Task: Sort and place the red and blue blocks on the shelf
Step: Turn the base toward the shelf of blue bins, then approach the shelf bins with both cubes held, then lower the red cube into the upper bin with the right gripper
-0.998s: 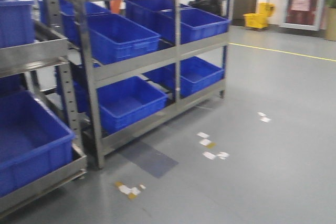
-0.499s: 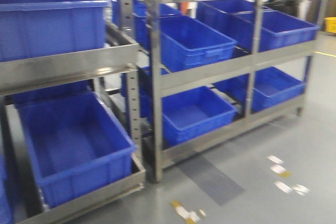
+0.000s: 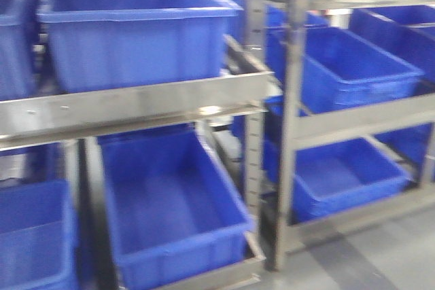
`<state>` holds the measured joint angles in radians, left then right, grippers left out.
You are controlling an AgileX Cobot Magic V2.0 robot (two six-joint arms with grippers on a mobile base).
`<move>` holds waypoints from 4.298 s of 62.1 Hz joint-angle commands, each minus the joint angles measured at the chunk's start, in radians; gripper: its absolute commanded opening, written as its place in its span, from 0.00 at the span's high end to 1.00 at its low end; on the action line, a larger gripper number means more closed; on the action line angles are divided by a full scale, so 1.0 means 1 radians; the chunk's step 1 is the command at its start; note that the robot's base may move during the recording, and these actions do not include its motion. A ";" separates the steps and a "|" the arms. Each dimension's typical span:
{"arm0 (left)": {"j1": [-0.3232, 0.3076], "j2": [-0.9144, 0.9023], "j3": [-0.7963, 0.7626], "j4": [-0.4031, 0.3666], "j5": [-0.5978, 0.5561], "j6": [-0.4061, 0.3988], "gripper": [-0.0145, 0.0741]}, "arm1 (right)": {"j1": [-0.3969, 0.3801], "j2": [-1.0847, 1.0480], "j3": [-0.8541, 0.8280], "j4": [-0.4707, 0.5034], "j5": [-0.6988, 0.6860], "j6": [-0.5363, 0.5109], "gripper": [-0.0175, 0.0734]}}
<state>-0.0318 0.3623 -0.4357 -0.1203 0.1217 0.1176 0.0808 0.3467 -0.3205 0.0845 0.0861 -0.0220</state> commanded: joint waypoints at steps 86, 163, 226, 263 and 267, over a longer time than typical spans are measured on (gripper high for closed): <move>-0.001 0.011 -0.037 -0.007 -0.089 -0.004 0.70 | -0.004 0.004 -0.030 -0.001 -0.086 -0.004 0.75; -0.001 0.011 -0.037 -0.007 -0.089 -0.004 0.70 | -0.004 0.005 -0.030 -0.001 -0.086 -0.004 0.75; -0.093 0.131 -0.077 -0.079 -0.085 -0.004 0.70 | 0.097 0.101 -0.136 -0.028 -0.010 -0.004 0.75; -0.371 0.636 -0.225 0.147 -0.289 -0.001 0.70 | 0.142 0.586 -0.291 -0.076 -0.222 -0.005 0.75; -0.371 0.670 -0.225 0.145 -0.333 -0.001 0.70 | 0.142 0.615 -0.290 -0.076 -0.233 -0.005 0.75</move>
<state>-0.3945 1.0046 -0.6223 0.0197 -0.0628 0.1176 0.2222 0.9362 -0.5708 0.0181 -0.0413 -0.0220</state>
